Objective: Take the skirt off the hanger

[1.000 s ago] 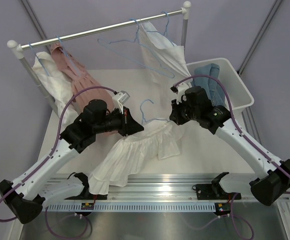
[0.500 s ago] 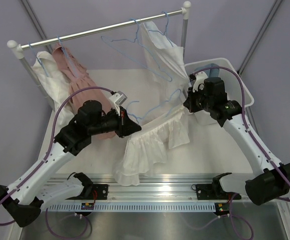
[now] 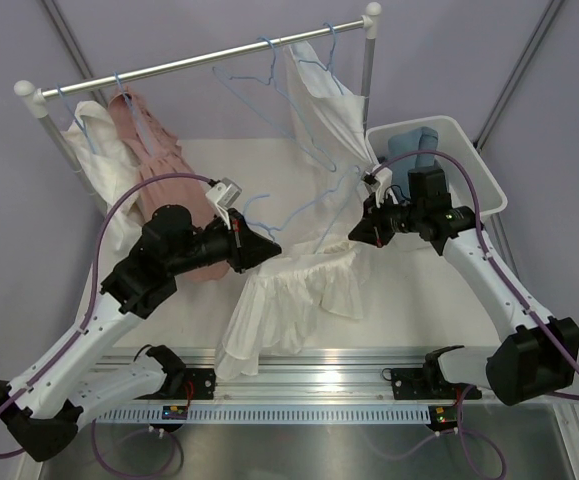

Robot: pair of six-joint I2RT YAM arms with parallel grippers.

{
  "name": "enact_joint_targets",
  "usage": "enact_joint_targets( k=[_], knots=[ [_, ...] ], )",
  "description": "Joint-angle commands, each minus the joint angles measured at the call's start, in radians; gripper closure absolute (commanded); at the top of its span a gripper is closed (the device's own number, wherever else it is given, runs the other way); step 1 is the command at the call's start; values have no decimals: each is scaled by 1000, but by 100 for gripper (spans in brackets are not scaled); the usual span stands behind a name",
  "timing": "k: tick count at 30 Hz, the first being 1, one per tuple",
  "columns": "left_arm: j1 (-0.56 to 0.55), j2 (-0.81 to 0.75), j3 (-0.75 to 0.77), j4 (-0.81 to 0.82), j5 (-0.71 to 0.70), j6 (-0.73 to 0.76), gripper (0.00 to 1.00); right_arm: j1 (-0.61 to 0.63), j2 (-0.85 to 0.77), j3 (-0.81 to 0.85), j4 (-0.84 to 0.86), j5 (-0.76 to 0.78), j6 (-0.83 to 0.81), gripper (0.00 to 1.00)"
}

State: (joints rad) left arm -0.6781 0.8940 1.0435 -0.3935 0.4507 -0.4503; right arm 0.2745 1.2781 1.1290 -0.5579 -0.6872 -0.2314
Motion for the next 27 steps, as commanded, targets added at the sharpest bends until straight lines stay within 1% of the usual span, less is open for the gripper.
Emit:
enact_joint_targets(
  k=[1,4,6,10,13,14,16,18,19,22,23,25,26,27],
  knots=[
    [-1,-29,-42,270,-99,-135,100,-8,-43,-20,-22,-222,-126,96],
    [-3,-26,-83,445,-165,-207,100,-9,-66,-23,-27,-224,-134,95],
    [-3,-15,-89,533,-182,-231,100,-8,-77,-26,-22,-215,-135,95],
    [-18,-1,-86,622,-243,-251,100,-8,-126,-49,1,-213,-132,94],
    [-37,-7,-63,660,-312,-220,100,-9,-154,-55,-2,-261,-157,94],
    [-40,-7,-57,673,-322,-212,100,-8,-157,-55,-4,-303,-158,94],
    [-54,-1,-45,722,-349,-196,100,30,-161,-51,-20,-313,-175,94],
    [-66,20,-22,757,-348,-188,100,58,-161,-44,-34,-284,-181,93],
    [-67,29,-10,757,-337,-179,100,61,-161,-37,-31,-273,-168,93],
    [-77,37,41,713,-327,-156,100,55,-155,-6,-34,-157,-167,96],
    [-78,34,52,688,-328,-150,100,36,-154,-6,-31,-115,-166,96],
    [-77,5,84,567,-355,-125,100,11,-154,-6,-16,-83,-158,97],
    [-78,-9,93,471,-371,-116,100,-6,-152,-6,-13,-43,-158,97],
    [-78,-23,102,426,-389,-108,100,-14,-151,-8,-11,-28,-160,97]
  ],
)
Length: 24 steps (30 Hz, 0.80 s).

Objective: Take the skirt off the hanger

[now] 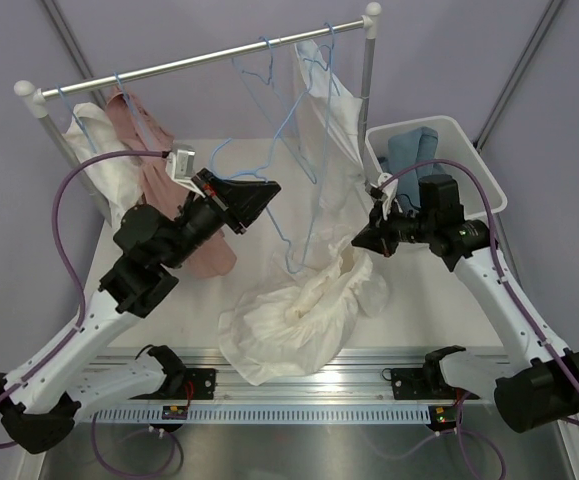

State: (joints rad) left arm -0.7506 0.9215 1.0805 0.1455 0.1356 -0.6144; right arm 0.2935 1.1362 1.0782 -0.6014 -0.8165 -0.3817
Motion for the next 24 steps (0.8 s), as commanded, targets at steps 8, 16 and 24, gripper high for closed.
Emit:
enact_joint_targets(
  k=[8,16,24],
  knots=[
    [-4,-243,94,-613,-359,104,100,-68,48,72,83,174,30,95],
    [-4,-172,212,-843,-475,107,100,-70,117,134,0,16,-5,63],
    [10,31,373,-902,-544,149,100,-77,-22,51,-28,19,-65,7]
  ],
)
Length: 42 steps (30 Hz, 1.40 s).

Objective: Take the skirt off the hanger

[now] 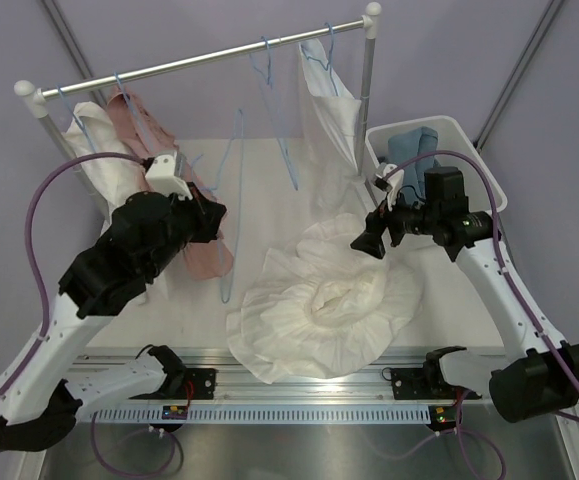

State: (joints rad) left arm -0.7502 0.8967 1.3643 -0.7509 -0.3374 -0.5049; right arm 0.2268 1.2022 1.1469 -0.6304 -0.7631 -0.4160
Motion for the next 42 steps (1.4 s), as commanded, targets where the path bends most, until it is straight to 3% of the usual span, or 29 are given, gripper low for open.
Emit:
enact_joint_targets(
  k=[1,10,17,26,33,42],
  knots=[
    [34,108,113,-2,-74,61,100,-14,-102,-22,1,-47,-30,5],
    [241,378,401,107,61,111,100,-79,-207,-85,-11,-142,-70,2],
    [339,557,586,137,132,98,100,-98,-211,-92,-26,-162,-92,2],
    [445,688,674,235,212,77,100,-99,-211,-88,-35,-168,-101,1],
    [483,817,821,203,241,68,100,-99,-210,-85,-46,-177,-112,1],
    [503,846,779,186,239,48,100,-101,-211,-84,-54,-183,-118,1]
  ],
)
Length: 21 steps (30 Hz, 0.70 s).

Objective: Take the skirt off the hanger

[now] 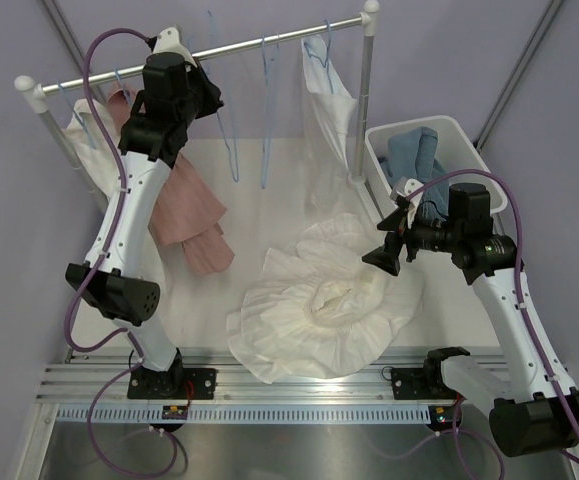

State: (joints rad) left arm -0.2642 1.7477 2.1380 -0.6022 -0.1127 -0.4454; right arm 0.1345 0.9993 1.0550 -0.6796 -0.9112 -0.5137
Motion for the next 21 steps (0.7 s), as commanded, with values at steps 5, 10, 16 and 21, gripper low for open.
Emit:
enact_joint_targets(
  k=[5,10,16,21],
  knots=[
    [22,-22,-64,42,28,-19,98,-9,-7,8,-9,-37,-26,1],
    [23,-66,-131,56,28,-22,96,-9,-5,8,-20,-52,-37,1],
    [22,-126,-187,74,59,-27,85,-9,-7,14,-67,-103,-97,0],
    [23,-226,-249,111,107,-41,52,-9,-16,14,-220,-242,-276,1]
  ],
)
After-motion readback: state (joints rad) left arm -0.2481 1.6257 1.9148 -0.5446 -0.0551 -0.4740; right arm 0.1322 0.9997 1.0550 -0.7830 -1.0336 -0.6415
